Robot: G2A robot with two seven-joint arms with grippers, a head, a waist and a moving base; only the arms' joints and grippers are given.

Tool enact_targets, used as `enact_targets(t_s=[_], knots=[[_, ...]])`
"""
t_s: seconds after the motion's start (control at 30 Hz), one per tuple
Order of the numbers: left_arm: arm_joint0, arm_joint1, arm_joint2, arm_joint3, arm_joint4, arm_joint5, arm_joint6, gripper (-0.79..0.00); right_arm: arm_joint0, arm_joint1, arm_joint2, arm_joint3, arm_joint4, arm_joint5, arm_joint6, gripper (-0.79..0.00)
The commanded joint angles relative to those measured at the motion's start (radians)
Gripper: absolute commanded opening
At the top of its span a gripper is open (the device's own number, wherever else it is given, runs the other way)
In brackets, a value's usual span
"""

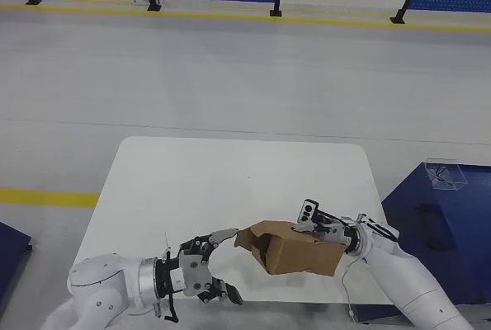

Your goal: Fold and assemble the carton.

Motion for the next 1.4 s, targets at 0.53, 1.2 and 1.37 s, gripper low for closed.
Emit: enact_targets(t_s=[0.53, 1.2, 1.37], knots=[[-0.146, -0.036, 0.192, 0.104, -0.06, 0.053, 0.177, 0.0, 0.011, 0.012, -0.043, -0.017, 0.039, 0.0, 0.0, -0.785], [0.023, 0.008, -0.112, 0.024, 0.012, -0.031, -0.023, 0.0, 0.062, 0.049, -0.178, -0.01, 0.324, 0.09, -0.09, -0.785], [-0.014, 0.016, -0.099, 0.095, -0.004, 0.107, -0.073, 0.0, 0.078, 0.071, -0.219, -0.021, 0.334, 0.078, -0.078, -0.785]])
